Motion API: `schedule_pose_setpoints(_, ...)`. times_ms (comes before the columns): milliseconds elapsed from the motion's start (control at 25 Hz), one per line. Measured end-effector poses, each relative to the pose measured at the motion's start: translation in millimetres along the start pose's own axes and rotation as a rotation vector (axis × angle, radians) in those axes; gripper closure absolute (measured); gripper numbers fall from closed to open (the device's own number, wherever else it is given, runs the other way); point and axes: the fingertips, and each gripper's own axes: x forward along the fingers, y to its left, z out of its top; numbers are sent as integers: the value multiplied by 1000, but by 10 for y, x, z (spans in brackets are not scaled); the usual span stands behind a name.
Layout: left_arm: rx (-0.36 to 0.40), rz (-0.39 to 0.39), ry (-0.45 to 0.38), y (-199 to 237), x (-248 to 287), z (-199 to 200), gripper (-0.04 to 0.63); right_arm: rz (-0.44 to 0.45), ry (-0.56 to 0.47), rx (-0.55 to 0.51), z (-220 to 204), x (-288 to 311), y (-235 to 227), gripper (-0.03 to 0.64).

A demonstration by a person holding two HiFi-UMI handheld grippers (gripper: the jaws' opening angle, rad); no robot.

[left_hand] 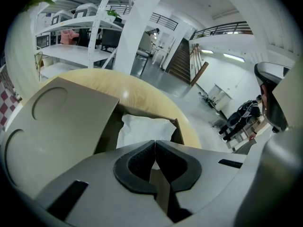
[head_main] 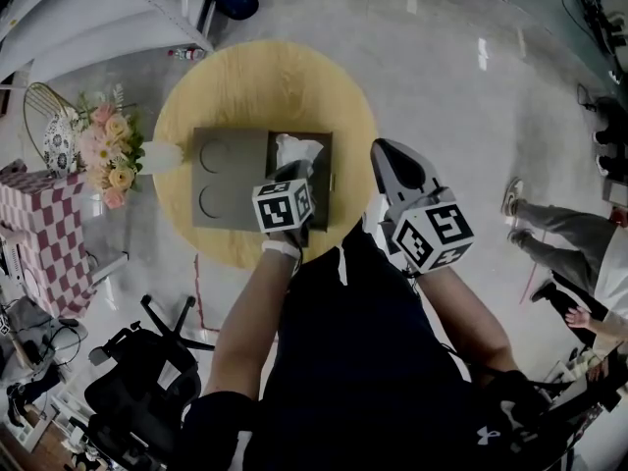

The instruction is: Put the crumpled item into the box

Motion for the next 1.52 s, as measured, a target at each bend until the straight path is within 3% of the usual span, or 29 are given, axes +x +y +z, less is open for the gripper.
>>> schedule_pose_setpoints(400, 4, -6, 21, -17, 84, -36, 569, 6, 16, 12, -45, 32, 14, 603)
schedule_pose_setpoints(680, 3, -17, 21, -80, 33, -34, 429, 17, 7, 11, -2, 7, 36, 603)
schedule_pose_setpoints(920, 9, -4, -12, -98, -83, 18, 396, 33, -1, 2, 29, -37, 90, 603)
schedule_pose_setpoints(1240, 25, 5, -117, -156, -455, 191, 396, 64, -27, -20, 99, -126, 230, 603)
schedule_pose_setpoints(1520, -4, -4, -275, -231, -1014, 542, 396, 95, -70, -45, 227, -245, 360, 603)
